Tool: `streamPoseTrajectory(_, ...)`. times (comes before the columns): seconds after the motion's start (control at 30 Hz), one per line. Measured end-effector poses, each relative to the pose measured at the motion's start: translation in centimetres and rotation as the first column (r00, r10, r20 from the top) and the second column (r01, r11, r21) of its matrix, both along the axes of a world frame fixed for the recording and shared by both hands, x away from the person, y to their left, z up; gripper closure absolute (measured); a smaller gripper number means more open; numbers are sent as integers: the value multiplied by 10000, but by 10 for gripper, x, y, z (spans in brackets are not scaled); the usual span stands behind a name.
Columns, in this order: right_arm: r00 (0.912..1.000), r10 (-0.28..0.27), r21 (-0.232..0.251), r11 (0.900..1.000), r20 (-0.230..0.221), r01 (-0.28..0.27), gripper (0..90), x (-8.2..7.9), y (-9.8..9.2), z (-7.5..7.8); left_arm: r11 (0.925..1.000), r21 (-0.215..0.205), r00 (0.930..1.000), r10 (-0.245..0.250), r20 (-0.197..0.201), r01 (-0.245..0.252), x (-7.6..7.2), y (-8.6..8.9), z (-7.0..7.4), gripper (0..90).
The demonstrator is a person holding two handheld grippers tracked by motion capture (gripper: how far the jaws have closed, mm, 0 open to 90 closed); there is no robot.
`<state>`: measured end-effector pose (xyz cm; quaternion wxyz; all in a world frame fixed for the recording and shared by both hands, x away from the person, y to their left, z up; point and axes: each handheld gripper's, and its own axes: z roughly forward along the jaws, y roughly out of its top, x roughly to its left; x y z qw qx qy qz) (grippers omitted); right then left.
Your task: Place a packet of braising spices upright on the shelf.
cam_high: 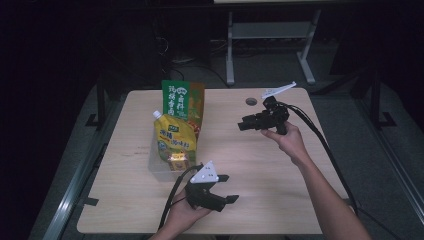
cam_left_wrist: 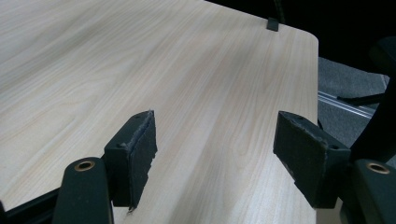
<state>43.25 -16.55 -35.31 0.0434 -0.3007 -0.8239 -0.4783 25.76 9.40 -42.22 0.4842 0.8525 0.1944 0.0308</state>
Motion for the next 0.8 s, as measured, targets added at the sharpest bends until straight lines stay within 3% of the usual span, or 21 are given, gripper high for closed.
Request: streamPoseTrajectory(0.8, 9988, -241, 81, 9997, -426, 245, 470, -27, -42, -17, 9990, 177, 9991, 412, 105, -414, 6, 7, 0, 269)
